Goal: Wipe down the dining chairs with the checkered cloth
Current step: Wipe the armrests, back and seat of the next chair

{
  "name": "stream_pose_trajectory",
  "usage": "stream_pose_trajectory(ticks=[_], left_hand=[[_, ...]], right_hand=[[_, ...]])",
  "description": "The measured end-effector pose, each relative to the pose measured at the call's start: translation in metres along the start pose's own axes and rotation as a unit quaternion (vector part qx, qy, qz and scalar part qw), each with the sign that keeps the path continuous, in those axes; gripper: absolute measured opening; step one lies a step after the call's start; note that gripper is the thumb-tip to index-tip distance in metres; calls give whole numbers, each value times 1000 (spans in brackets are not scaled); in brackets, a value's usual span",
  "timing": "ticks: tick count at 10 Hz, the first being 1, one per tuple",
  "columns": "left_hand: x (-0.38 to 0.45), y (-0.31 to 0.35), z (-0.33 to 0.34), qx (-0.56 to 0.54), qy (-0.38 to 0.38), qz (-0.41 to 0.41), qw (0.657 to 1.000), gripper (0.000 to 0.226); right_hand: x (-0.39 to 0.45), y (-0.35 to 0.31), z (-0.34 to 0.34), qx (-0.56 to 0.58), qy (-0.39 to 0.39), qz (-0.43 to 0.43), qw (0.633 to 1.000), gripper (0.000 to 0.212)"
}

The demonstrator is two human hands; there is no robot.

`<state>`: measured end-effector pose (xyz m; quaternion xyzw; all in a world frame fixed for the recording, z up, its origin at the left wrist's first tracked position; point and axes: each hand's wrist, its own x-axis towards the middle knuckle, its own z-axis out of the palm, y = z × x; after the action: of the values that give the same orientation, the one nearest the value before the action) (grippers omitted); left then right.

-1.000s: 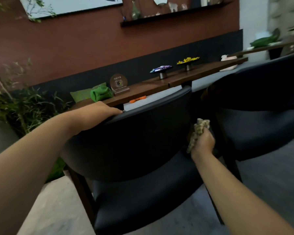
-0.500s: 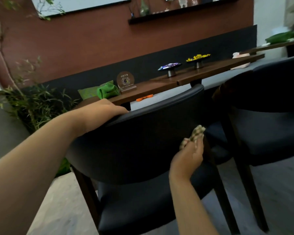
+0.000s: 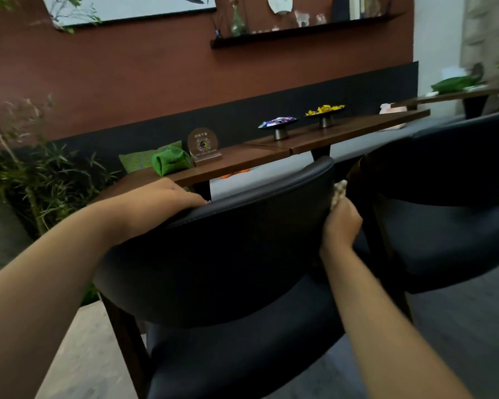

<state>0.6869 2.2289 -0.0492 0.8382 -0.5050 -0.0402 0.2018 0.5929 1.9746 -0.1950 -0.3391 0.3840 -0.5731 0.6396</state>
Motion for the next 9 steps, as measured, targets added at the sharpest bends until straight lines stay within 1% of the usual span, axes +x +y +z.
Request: stream_pose_trajectory(ticks=[1, 2, 3, 4, 5, 6, 7, 8, 9], left_hand=[[2, 3, 1, -13, 8, -20, 1000, 51], [1, 4, 0, -43, 14, -44, 998, 52], [0, 5, 1, -51, 1, -47, 998, 54], [-1, 7, 1, -69, -1, -55, 996, 50], [-1, 6, 0, -67, -7, -55, 996, 49], [0, 6, -1, -58, -7, -52, 997, 49], [-2, 9, -3, -21, -23, -42, 999, 54], [-2, 8, 0, -10, -2, -40, 999, 49], [-1, 8, 2, -37, 39, -60, 997, 35]], right_hand=[[-74, 30, -14, 85, -45, -151, 984, 42], [-127, 58, -18, 64, -103, -208, 971, 58], [-114, 46, -11, 87, -68, -214, 971, 59], [-61, 4, -3, 74, -37, -165, 983, 46], [-6, -36, 4, 7, -62, -21, 998, 32], [7, -48, 11, 16, -74, 17, 997, 24], [-22, -41, 6, 33, -52, -87, 994, 33], [-63, -23, -2, 117, -75, -178, 974, 48], [-108, 2, 4, 117, -84, -283, 948, 53]])
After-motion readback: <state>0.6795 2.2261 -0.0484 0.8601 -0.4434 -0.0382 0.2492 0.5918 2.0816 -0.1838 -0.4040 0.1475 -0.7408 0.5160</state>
